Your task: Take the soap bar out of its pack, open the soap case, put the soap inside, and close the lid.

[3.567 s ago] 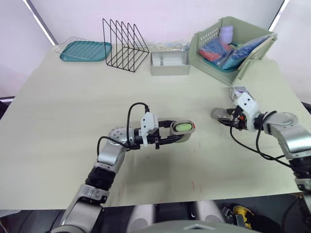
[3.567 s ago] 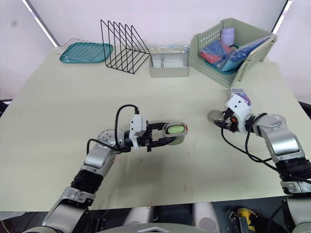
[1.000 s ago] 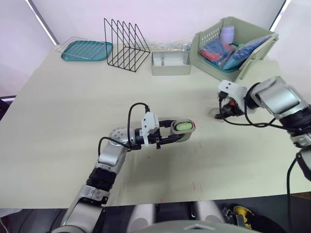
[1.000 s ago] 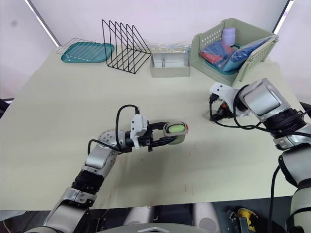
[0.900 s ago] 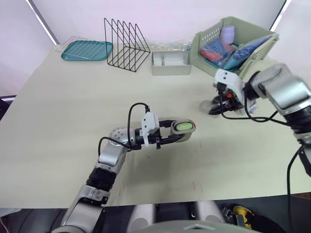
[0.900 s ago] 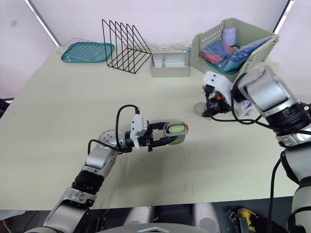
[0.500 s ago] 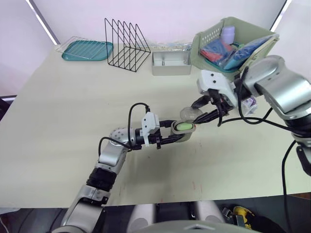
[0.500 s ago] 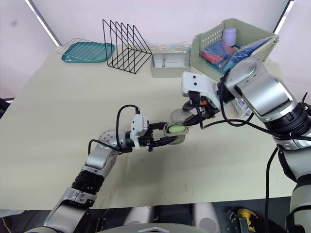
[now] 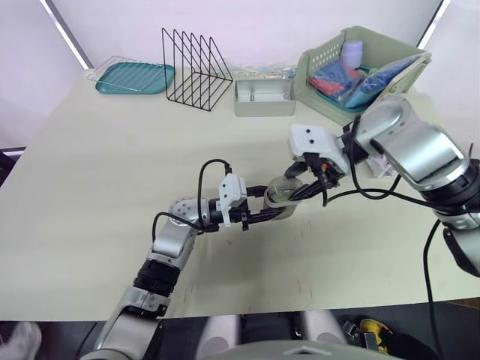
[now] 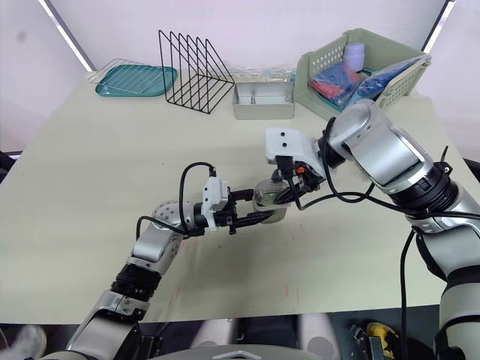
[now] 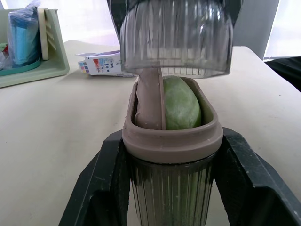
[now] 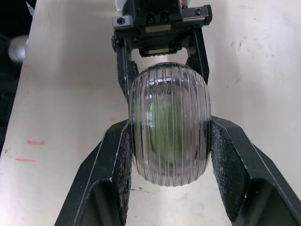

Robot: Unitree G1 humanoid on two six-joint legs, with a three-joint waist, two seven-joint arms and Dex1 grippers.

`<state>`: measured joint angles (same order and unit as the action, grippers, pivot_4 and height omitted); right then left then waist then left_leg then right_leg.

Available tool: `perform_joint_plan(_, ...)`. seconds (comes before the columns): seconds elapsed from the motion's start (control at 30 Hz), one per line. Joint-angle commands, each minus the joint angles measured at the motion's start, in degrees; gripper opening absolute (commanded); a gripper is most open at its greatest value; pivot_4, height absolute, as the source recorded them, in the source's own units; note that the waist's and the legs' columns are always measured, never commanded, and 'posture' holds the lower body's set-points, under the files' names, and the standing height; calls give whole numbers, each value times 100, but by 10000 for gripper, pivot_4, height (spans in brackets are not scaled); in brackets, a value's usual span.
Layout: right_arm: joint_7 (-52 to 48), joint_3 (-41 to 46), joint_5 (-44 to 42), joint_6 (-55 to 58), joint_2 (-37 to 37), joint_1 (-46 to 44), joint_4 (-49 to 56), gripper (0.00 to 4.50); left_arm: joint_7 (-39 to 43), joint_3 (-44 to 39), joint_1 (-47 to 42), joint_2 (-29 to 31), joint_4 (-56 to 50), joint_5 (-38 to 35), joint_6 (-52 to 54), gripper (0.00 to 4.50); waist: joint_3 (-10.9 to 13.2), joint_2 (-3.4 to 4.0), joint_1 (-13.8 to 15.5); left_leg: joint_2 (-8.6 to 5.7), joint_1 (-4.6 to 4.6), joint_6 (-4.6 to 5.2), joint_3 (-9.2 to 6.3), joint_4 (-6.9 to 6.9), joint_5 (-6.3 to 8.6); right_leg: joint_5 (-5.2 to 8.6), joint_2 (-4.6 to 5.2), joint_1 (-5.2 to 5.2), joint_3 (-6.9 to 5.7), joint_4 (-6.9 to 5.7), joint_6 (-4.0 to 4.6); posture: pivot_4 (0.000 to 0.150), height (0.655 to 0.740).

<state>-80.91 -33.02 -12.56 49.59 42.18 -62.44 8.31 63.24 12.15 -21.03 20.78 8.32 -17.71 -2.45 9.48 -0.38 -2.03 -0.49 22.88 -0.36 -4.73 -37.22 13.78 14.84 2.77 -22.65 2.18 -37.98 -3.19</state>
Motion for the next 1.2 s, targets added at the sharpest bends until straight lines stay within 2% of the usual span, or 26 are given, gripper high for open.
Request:
perform_joint_plan(0.03,-51,-13,90,-105,-24,-94,36,17851,-104,67,116,43,39,200,105,19089,0,0,-1,0,0,0,0,0,0,0,0,0,0,0,0,1500,7400)
perform_joint_plan(0.77,-76,-110,472,-335,-343,-40,-180,17851,-133,69,123,30,41,224,97,19089,-2,0,-11,1,-7,0,-3,0,0,0,-1,5,-2,-1,0,1500,7400)
perform_joint_plan(0.83,-75,-90,489,-348,-364,-48,-193,28978,-135,73,137,32,27,221,105,19089,-2,1,-12,1,-8,0,-4,0,0,0,-1,5,-2,-1,0,1500,7400)
perform_joint_plan(0.9,-67,-80,525,-381,-370,-45,-195,37275,-135,76,146,35,15,219,108,19089,-2,1,-10,1,-7,0,-3,0,0,0,-1,4,-2,-2,0,1500,7400)
perform_joint_plan(0.93,-66,-76,534,-385,-375,-46,-195,43879,-134,77,148,37,15,218,107,19089,-2,1,-7,1,-5,0,-3,0,0,0,-1,3,-2,-1,0,1500,7400)
perform_joint_plan(1.2,-81,-60,577,-426,-326,-12,-144,44605,-119,88,128,38,49,216,100,19089,-2,1,-5,-1,-3,0,-5,0,0,0,0,3,-3,-1,0,1500,7400)
